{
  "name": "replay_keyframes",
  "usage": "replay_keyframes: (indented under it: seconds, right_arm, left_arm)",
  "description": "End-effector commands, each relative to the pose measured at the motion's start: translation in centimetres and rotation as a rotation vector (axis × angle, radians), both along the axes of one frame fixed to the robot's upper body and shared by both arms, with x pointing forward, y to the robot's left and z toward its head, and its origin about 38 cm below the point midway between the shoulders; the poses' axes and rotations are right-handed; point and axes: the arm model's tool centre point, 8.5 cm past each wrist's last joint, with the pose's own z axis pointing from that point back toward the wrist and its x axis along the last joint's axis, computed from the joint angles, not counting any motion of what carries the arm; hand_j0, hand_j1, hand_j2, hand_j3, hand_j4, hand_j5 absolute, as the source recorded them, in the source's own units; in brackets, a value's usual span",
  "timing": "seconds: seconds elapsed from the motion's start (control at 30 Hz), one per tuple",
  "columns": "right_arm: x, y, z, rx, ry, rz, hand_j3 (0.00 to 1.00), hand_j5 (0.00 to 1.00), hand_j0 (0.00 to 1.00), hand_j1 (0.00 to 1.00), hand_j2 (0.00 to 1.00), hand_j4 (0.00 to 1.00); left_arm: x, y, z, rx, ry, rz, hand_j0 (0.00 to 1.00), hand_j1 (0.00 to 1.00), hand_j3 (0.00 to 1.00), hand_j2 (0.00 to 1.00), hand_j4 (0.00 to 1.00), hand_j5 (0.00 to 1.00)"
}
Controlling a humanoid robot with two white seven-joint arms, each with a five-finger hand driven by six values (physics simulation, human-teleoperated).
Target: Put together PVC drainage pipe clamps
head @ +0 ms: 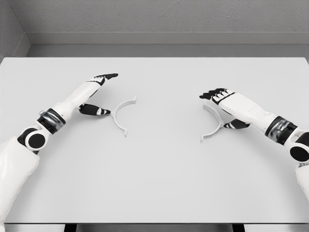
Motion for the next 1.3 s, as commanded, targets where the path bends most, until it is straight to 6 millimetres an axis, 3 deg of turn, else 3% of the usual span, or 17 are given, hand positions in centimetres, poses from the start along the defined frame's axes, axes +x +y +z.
replay_keyframes:
  seconds: [0.0,0.37,1.27]
  right_arm:
    - [0.0,-0.3,-0.3,0.006,0.011,-0.009,1.0,1.0,1.0,1.0,1.0,1.0]
    - [1.3,-1.3,-0.6,-0.003,0.028,-0.04,1.0,1.0,1.0,1.0,1.0,1.0]
    - [1.1,0.8,-0.2,0.01,0.01,0.003,1.0,1.0,1.0,1.0,1.0,1.0]
  left_arm:
    - [0.0,-0.3,0.0,-0.002,-0.003,-0.003,1.0,1.0,1.0,1.0,1.0,1.0]
    - [-0.4,-1.6,-0.2,-0.005,-0.009,-0.028,1.0,1.0,1.0,1.0,1.0,1.0]
    - [-0.8,-5.4,0.1,-0.024,-0.039,-0.085,1.0,1.0,1.0,1.0,1.0,1.0]
